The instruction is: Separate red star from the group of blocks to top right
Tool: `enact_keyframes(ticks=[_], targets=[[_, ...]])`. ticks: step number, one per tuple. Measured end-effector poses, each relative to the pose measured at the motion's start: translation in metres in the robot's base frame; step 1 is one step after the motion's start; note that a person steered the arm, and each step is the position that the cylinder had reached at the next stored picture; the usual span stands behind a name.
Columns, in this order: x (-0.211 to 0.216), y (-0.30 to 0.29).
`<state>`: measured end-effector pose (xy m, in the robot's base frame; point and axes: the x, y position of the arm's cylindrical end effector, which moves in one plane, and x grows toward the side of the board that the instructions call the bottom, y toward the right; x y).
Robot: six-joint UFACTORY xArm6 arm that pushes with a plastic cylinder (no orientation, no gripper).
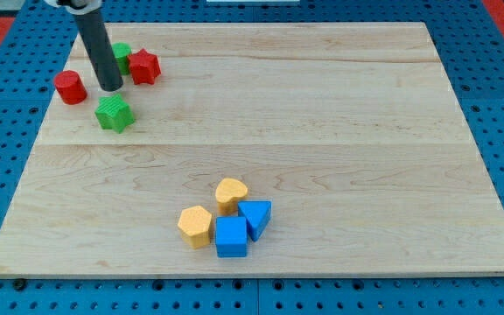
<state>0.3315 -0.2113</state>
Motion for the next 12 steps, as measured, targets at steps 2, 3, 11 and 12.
enact_keyframes(ticks=[2,3,11,12], targets=[[-0.029,0.053],[-0.029,0.109],[-0.131,0.33],[-0.138,0.26]])
